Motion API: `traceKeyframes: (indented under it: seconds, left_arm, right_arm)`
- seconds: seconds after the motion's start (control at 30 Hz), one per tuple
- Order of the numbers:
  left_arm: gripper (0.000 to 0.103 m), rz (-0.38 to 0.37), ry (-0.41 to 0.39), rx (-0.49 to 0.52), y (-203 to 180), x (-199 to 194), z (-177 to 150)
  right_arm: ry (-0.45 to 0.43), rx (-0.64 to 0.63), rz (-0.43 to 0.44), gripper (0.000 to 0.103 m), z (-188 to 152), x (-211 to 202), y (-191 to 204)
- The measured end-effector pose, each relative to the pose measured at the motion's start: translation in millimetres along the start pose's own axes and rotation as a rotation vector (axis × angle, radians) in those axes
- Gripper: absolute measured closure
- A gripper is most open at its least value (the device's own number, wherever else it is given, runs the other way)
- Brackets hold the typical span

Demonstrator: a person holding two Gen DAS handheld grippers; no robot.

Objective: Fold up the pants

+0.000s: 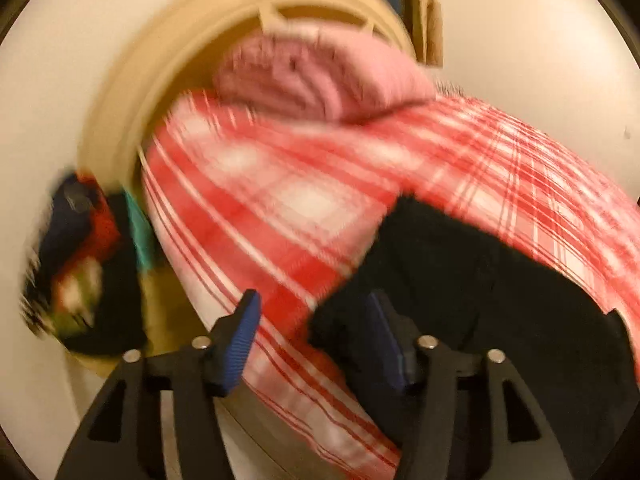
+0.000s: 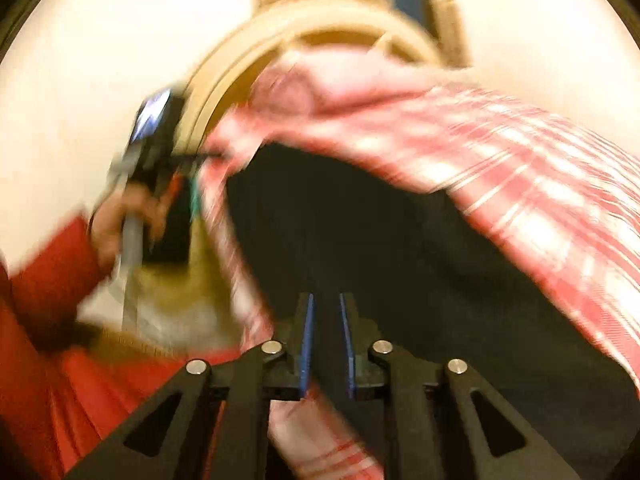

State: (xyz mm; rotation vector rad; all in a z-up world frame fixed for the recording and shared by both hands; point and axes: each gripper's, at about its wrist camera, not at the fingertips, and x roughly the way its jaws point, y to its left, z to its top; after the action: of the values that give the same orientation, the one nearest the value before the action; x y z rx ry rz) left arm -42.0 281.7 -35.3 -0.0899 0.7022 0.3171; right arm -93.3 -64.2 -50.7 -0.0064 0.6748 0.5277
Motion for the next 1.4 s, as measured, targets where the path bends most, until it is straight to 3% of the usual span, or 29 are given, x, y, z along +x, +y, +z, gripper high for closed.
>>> traceKeyframes:
  seconds: [0.1, 0.23, 0.3, 0.4, 0.47, 0.53, 0.57, 0.67, 0.77, 0.87, 0.93, 1.0, 1.1, 1.2, 1.23, 1.33, 1.4]
  left_arm:
    - [0.042, -0.084, -0.035, 0.101, -32.0, -9.2, 6.6]
    - [0.04, -0.171, -0.012, 0.202, -80.7, -2.9, -2.2]
    - [0.037, -0.17, -0.003, 0.23, -97.9, 5.6, -9.9]
    - [0.036, -0.13, 0.041, 0.232, -109.3, 31.4, -16.0]
    - [0.025, -0.119, 0.075, 0.201, -105.8, 43.7, -18.7]
    - [0.011, -0.118, 0.062, 0.162, -97.6, 44.2, -19.2]
    - [0.006, -0.109, 0.072, 0.15, -91.7, 47.6, -18.1]
    - [0.007, -0.132, 0.097, 0.112, -84.1, 47.0, -13.6]
    - [0.007, -0.129, 0.07, 0.137, -86.7, 28.6, -9.8]
    - [0.007, -0.176, 0.018, 0.17, -102.9, 9.2, -8.1]
    - [0.007, -0.227, 0.009, 0.194, -118.3, -2.5, -8.7]
    - [0.007, -0.325, 0.021, 0.229, -144.3, -16.7, -14.2]
    - [0.007, -0.458, 0.032, 0.328, -191.8, -39.0, -30.3]
    - [0.007, -0.533, 0.044, 0.428, -236.7, -58.1, -51.0]
    - [0.007, -0.564, 0.055, 0.452, -249.5, -65.2, -58.9]
    - [0.007, -0.624, 0.074, 0.499, -274.3, -81.0, -74.7]
    - [0.007, -0.656, 0.091, 0.55, -292.8, -92.7, -89.9]
  right_arm:
    - [-0.002, 0.066, -0.16, 0.088, 16.6, 5.8, -37.5]
    - [0.066, 0.001, -0.182, 0.088, 38.0, 48.0, -48.2]
    - [0.069, 0.03, -0.174, 0.088, 42.5, 70.4, -54.4]
    - [0.179, 0.12, -0.28, 0.088, 35.0, 112.5, -86.8]
    - [0.096, 0.243, -0.204, 0.092, 31.2, 111.3, -111.4]
    - [0.077, 0.361, -0.141, 0.092, 29.7, 108.1, -130.5]
    - [0.058, 0.378, -0.136, 0.092, 29.8, 103.8, -133.7]
    - [-0.024, 0.399, -0.216, 0.087, 28.2, 74.4, -132.3]
    - [-0.079, 0.434, -0.17, 0.087, 18.3, 30.1, -125.7]
    - [-0.111, 0.414, -0.263, 0.086, -1.0, -20.0, -122.0]
    - [-0.136, 0.467, -0.366, 0.085, -25.2, -60.9, -130.8]
    - [-0.118, 0.531, -0.527, 0.077, -55.5, -96.8, -143.1]
    - [-0.062, 0.666, -0.651, 0.077, -98.4, -128.3, -162.7]
    - [0.016, 0.767, -0.646, 0.077, -128.4, -135.6, -172.8]
    - [0.006, 0.752, -0.635, 0.077, -132.3, -139.4, -168.6]
    - [0.083, 0.727, -0.628, 0.077, -134.2, -139.1, -158.6]
    - [0.124, 0.725, -0.57, 0.076, -135.6, -146.0, -154.1]
